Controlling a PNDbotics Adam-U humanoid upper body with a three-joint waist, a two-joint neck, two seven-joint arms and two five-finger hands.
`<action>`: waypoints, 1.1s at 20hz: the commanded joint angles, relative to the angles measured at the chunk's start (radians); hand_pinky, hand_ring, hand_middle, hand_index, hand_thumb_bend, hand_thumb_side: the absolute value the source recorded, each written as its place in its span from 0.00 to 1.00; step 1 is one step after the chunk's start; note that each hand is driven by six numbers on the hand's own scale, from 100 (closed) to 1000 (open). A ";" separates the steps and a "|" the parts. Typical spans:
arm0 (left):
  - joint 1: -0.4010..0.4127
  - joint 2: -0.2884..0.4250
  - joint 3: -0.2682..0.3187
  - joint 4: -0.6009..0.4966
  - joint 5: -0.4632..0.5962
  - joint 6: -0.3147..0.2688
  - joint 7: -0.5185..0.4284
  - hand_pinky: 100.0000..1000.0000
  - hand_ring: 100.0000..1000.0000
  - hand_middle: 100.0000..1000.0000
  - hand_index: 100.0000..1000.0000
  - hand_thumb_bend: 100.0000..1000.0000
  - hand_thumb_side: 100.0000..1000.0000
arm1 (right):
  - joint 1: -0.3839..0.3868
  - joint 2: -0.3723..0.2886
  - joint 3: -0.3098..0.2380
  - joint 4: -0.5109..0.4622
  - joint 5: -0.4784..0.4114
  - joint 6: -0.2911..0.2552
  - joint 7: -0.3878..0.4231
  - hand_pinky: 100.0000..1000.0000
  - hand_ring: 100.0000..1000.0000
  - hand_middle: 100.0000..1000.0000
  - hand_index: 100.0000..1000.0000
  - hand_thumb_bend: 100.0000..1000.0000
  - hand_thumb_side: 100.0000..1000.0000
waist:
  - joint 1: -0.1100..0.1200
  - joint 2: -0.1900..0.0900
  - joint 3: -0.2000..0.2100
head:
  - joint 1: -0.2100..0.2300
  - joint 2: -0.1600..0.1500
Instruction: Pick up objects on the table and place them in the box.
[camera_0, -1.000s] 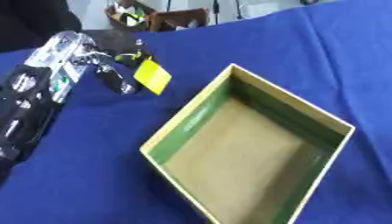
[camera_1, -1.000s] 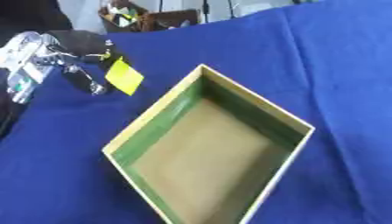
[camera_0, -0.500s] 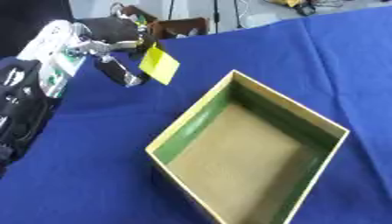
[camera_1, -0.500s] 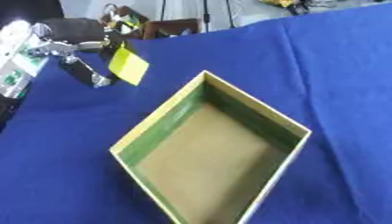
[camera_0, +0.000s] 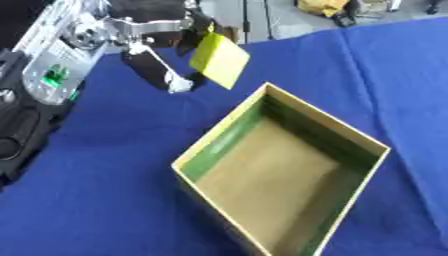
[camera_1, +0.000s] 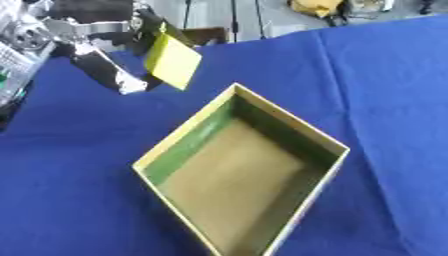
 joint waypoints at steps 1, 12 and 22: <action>-0.023 -0.030 -0.027 -0.015 -0.012 0.025 -0.039 0.13 0.37 0.22 0.26 0.00 0.17 | -0.016 -0.034 -0.002 -0.022 -0.011 -0.001 -0.004 0.48 0.55 0.49 0.64 0.21 0.65 | -0.010 -0.028 -0.001 | -0.005 0.011; -0.012 -0.153 -0.170 0.184 -0.169 -0.059 -0.136 0.19 0.39 0.24 0.27 0.00 0.17 | -0.055 -0.048 0.009 -0.022 -0.036 -0.006 -0.001 0.49 0.55 0.49 0.64 0.19 0.64 | -0.013 -0.047 -0.009 | -0.029 0.043; 0.004 -0.193 -0.223 0.311 -0.207 -0.246 -0.156 0.71 0.82 0.81 1.00 0.00 0.20 | -0.061 -0.047 0.009 -0.022 -0.038 -0.001 -0.005 0.49 0.55 0.49 0.64 0.19 0.64 | -0.009 -0.042 -0.014 | -0.034 0.039</action>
